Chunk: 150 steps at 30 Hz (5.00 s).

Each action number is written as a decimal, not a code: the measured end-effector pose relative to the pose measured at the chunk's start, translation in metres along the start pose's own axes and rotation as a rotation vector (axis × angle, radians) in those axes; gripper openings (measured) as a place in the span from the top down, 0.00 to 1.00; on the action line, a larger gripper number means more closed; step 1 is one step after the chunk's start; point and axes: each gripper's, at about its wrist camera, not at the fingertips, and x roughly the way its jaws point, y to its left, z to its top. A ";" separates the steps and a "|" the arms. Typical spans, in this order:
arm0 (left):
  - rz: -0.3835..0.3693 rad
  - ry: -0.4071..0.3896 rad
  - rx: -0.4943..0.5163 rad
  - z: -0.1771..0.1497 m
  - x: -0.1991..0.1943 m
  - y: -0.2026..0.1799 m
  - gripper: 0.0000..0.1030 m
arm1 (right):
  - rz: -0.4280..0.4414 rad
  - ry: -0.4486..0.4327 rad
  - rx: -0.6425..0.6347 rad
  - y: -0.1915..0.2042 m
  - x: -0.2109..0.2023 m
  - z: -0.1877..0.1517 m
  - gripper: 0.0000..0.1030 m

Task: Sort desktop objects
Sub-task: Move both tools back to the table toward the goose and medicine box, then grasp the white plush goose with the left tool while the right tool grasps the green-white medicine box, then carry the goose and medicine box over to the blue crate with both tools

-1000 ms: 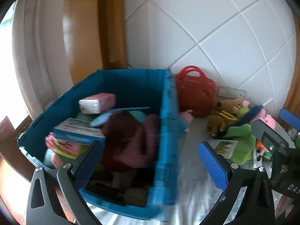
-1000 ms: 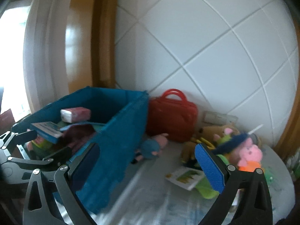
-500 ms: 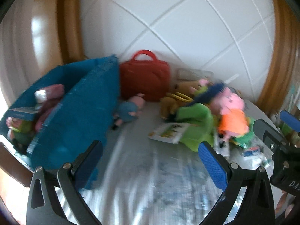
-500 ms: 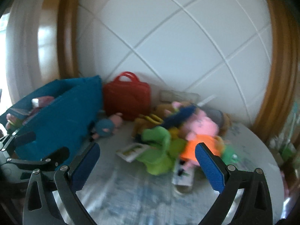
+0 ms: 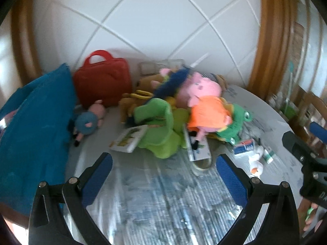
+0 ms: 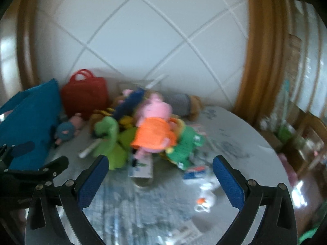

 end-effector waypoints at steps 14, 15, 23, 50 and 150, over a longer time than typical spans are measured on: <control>-0.012 0.162 0.028 -0.020 0.089 -0.136 0.00 | -0.055 0.150 0.064 -0.149 0.067 -0.042 0.00; 0.005 0.176 0.009 -0.024 0.096 -0.149 0.00 | -0.031 0.165 0.047 -0.165 0.079 -0.044 0.00; 0.036 0.301 -0.035 -0.053 0.143 -0.233 0.00 | 0.040 0.293 -0.016 -0.241 0.136 -0.071 0.04; 0.026 0.459 0.011 -0.088 0.271 -0.300 0.17 | 0.152 0.509 -0.016 -0.277 0.272 -0.134 0.32; 0.674 -0.131 -0.548 -0.079 -0.170 0.240 0.58 | 0.894 -0.118 -0.534 0.330 -0.057 0.021 0.63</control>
